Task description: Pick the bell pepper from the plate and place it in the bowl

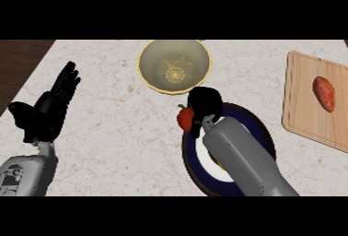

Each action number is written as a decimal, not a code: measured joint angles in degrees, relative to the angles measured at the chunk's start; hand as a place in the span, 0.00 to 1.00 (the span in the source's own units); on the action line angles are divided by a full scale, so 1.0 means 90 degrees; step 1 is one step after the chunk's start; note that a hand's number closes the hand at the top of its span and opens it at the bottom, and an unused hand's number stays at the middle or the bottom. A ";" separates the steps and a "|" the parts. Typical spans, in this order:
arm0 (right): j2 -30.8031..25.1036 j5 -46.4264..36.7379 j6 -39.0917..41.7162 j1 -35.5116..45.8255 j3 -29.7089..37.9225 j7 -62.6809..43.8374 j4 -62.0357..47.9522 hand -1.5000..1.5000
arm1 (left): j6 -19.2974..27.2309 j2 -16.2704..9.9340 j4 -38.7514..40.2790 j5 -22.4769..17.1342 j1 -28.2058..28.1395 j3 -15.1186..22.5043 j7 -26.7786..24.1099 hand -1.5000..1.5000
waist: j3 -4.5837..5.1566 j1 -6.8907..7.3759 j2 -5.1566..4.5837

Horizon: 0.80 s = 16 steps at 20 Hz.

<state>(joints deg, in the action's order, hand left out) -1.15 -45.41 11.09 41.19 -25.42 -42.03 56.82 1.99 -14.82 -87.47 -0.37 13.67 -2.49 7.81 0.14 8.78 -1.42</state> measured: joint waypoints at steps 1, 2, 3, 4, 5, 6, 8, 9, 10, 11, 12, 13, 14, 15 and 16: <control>0.0028 0.0087 -0.0085 0.0198 -0.0176 -0.0091 -0.0026 1.00 | -0.0042 0.0018 0.0032 -0.0002 0.0043 0.0046 -0.0018 0.50 | -0.0002 0.0102 -0.0022; 0.0050 0.0192 -0.0165 0.0409 -0.0336 -0.0197 -0.0038 1.00 | -0.0054 0.0044 0.0061 0.0016 0.0107 0.0096 -0.0016 0.50 | -0.0005 0.0175 -0.0036; 0.0067 0.0303 -0.0260 0.0605 -0.0486 -0.0305 -0.0057 1.00 | -0.0067 0.0061 0.0081 0.0028 0.0185 0.0136 0.0000 0.50 | -0.0006 0.0235 -0.0045; 0.0081 0.0416 -0.0345 0.0801 -0.0655 -0.0421 -0.0074 1.00 | -0.0074 0.0072 0.0114 0.0050 0.0211 0.0166 -0.0005 0.50 | -0.0007 0.0269 -0.0045; 0.0091 0.0516 -0.0443 0.0986 -0.0809 -0.0562 -0.0083 1.00 | -0.0074 0.0103 0.0136 0.0075 0.0255 0.0216 0.0009 0.50 | -0.0006 0.0306 -0.0045; 0.0100 0.0603 -0.0543 0.1160 -0.0984 -0.0698 -0.0106 1.00 | -0.0049 0.0136 0.0160 0.0107 0.0279 0.0249 0.0017 0.50 | -0.0006 0.0317 -0.0040; 0.0111 0.0722 -0.0729 0.1595 -0.1248 -0.1021 -0.0096 1.00 | -0.0044 0.0154 0.0210 0.0145 0.0317 0.0285 0.0018 0.50 | -0.0001 0.0332 -0.0022; 0.0114 0.0747 -0.0849 0.1809 -0.1361 -0.1155 -0.0107 1.00 | 0.0003 0.0206 0.0227 0.0185 0.0329 0.0324 0.0029 0.50 | 0.0000 0.0305 -0.0011; 0.0114 0.0745 -0.0960 0.2048 -0.1458 -0.1313 -0.0088 1.00 | 0.0015 0.0215 0.0259 0.0191 0.0343 0.0322 0.0046 0.50 | 0.0002 0.0281 0.0003; 0.0113 0.0701 -0.1091 0.2273 -0.1557 -0.1459 -0.0077 1.00 | 0.0012 0.0220 0.0254 0.0198 0.0312 0.0333 0.0036 0.50 | 0.0004 0.0272 0.0023; 0.0112 0.0649 -0.1217 0.2519 -0.1625 -0.1614 -0.0054 1.00 | 0.0019 0.0215 0.0293 0.0198 0.0323 0.0313 0.0025 0.50 | 0.0008 0.0245 0.0036; 0.0110 0.0593 -0.1351 0.2760 -0.1673 -0.1754 -0.0037 1.00 | 0.0039 0.0215 0.0346 0.0204 0.0324 0.0285 0.0003 0.50 | 0.0011 0.0210 0.0044; 0.0106 0.0521 -0.1497 0.2971 -0.1729 -0.1859 -0.0025 1.00 | 0.0041 0.0192 0.0357 0.0195 0.0329 0.0249 0.0004 0.50 | 0.0011 0.0170 0.0057; 0.0100 0.0464 -0.1654 0.3151 -0.1782 -0.1946 -0.0013 1.00 | 0.0055 0.0185 0.0383 0.0208 0.0338 0.0235 0.0003 0.50 | 0.0012 0.0145 0.0063; 0.0094 0.0431 -0.1773 0.3346 -0.1808 -0.2027 0.0012 1.00 | 0.0068 0.0187 0.0398 0.0200 0.0371 0.0216 0.0038 0.50 | 0.0012 0.0106 0.0073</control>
<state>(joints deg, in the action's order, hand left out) -0.30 -41.54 -4.87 71.30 -41.69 -60.27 56.93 2.60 -13.14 -83.88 1.44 17.01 -0.55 8.15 0.25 9.74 -0.76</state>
